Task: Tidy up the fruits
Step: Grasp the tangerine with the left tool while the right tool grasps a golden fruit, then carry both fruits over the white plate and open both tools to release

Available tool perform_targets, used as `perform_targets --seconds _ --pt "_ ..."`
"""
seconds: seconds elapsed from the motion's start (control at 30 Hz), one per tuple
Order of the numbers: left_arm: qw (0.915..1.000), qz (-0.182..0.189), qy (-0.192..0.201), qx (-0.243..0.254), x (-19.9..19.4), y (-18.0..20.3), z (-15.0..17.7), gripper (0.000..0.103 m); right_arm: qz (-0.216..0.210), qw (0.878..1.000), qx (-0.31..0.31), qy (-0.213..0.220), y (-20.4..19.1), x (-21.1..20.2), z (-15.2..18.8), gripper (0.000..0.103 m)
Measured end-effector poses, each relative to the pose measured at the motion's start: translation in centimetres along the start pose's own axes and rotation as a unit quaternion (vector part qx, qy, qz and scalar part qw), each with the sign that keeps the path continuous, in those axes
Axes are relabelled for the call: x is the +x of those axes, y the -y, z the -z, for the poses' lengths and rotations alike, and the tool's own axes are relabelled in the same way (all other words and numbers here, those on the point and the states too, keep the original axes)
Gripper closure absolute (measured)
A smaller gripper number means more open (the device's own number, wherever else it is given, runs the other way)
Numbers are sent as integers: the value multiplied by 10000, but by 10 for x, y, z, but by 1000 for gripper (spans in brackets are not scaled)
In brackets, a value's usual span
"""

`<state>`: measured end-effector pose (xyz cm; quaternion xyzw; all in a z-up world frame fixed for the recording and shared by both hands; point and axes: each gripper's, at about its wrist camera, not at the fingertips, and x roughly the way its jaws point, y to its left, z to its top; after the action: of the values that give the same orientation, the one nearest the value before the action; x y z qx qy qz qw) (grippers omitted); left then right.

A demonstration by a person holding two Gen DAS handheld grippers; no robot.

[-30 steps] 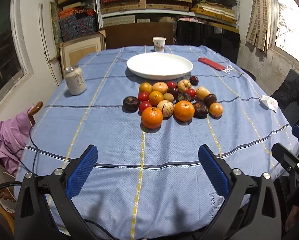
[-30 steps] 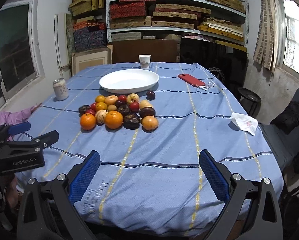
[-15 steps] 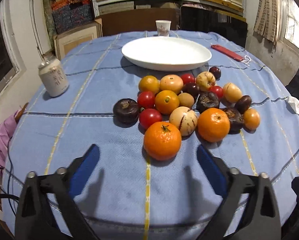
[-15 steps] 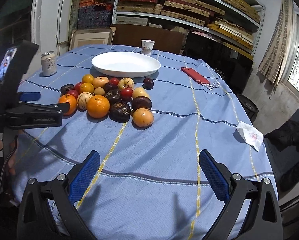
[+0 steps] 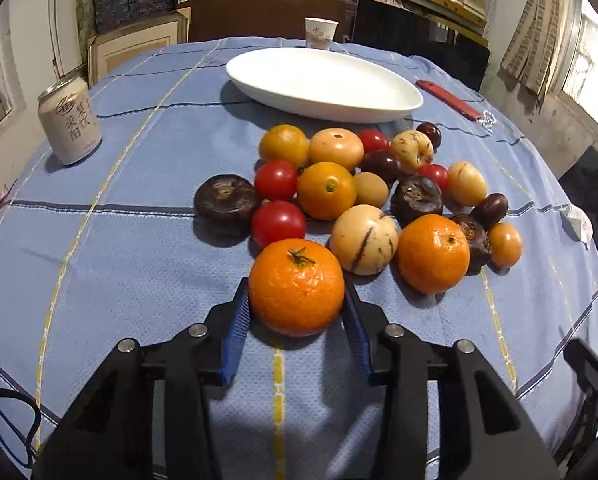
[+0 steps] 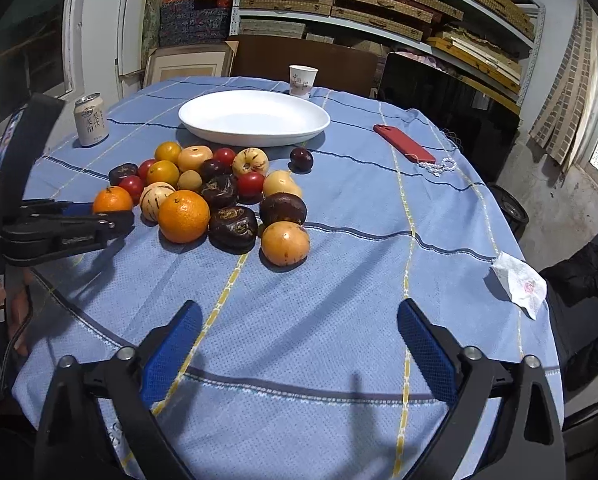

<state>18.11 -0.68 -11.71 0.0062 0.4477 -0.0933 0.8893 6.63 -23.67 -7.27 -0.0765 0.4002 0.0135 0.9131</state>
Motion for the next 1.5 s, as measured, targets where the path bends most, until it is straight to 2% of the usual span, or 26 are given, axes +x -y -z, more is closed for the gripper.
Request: perform_targets --seconds 0.03,0.2,0.27,0.3,0.37,0.43,0.47,0.5,0.6,0.7,0.87,0.97,1.13,1.27,1.4,1.5 --pt "10000 26 -8 25 -2 -1 1 61 -127 9999 -3 -37 3 4 -3 15" --pt "9993 285 216 -94 -34 -16 9 61 -711 9968 74 -366 11 35 -18 15" --pt "9988 318 353 -152 -47 -23 10 61 -762 9962 35 -413 6 45 -25 15" --pt "9985 327 407 -172 -55 -26 10 61 -658 9968 -40 -447 2 51 -30 17" --pt "9980 324 495 -219 -63 -31 10 61 -428 9972 -202 -587 -8 66 -37 26" --pt "9978 339 530 -225 -68 -35 11 61 -466 9957 -208 -777 -10 78 -40 48" --pt "9978 347 525 -216 -69 -35 11 61 -506 9947 -183 -881 -11 84 -41 52" --pt "9979 351 514 -198 -70 -35 12 61 -473 9943 -174 -940 -12 89 -41 51" --pt "9978 383 500 -211 -70 -38 14 60 -483 9948 -138 -891 -11 91 -43 52" --pt "9978 374 518 -201 -68 -37 16 61 -401 9959 -162 -790 -9 92 -43 62" --pt "9975 288 641 -50 -75 -32 17 61 -458 9973 -126 -563 -5 78 -38 63" --pt "9970 306 714 22 -85 -31 13 61 -631 9975 -56 -302 1 57 -41 63" --pt "9942 377 977 263 -109 -24 -10 61 -567 9978 -242 257 3 24 -68 63" --pt "9911 507 1204 275 -120 -21 -50 60 -406 9974 -204 558 11 16 -100 63" --pt "9918 500 1143 289 -102 -13 -98 60 -357 9970 -143 676 15 26 -124 63" --pt "9939 407 992 251 -67 -10 -135 60 -424 9966 -191 684 14 44 -153 63"
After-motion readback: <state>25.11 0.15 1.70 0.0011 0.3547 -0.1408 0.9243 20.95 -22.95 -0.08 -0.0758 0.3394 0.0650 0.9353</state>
